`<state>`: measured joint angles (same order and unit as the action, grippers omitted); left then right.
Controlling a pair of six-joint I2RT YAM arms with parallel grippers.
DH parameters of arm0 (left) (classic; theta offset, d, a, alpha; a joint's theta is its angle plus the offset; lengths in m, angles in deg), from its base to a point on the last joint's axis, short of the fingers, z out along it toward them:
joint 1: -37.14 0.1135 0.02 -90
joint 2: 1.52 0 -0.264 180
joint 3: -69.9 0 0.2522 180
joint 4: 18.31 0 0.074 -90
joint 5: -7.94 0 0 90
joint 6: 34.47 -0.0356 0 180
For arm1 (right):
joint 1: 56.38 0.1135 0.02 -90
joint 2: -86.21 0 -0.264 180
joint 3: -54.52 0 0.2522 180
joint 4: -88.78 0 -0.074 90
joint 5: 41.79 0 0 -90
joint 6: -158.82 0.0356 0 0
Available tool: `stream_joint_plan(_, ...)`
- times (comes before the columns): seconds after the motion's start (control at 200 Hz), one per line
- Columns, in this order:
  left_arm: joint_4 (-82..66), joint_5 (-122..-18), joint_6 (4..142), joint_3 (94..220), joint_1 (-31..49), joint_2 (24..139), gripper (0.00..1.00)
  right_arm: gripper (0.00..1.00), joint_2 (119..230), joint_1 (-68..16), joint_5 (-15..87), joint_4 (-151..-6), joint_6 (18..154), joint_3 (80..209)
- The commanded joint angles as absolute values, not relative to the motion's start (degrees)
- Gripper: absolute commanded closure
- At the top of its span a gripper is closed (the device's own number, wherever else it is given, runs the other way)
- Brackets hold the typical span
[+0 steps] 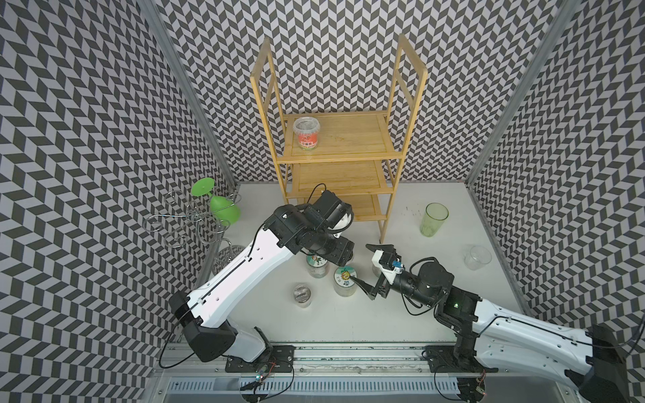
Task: Place the seed container on the shelf
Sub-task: Pick up the seed jar at the center of the board.
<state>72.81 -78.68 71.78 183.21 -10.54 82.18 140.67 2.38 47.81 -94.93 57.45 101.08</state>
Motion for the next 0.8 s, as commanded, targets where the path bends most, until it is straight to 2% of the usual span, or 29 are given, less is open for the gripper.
stream_joint_plan(0.0,73.06,-77.82,71.1,185.18,-10.25,82.44,0.31,0.0,143.27,2.67,48.82,-101.27,58.51,100.93)
stream_joint_plan(0.791,72.87,-76.08,71.06,185.09,-10.28,82.54,0.31,0.01,153.08,2.31,49.53,-107.99,57.58,104.89)
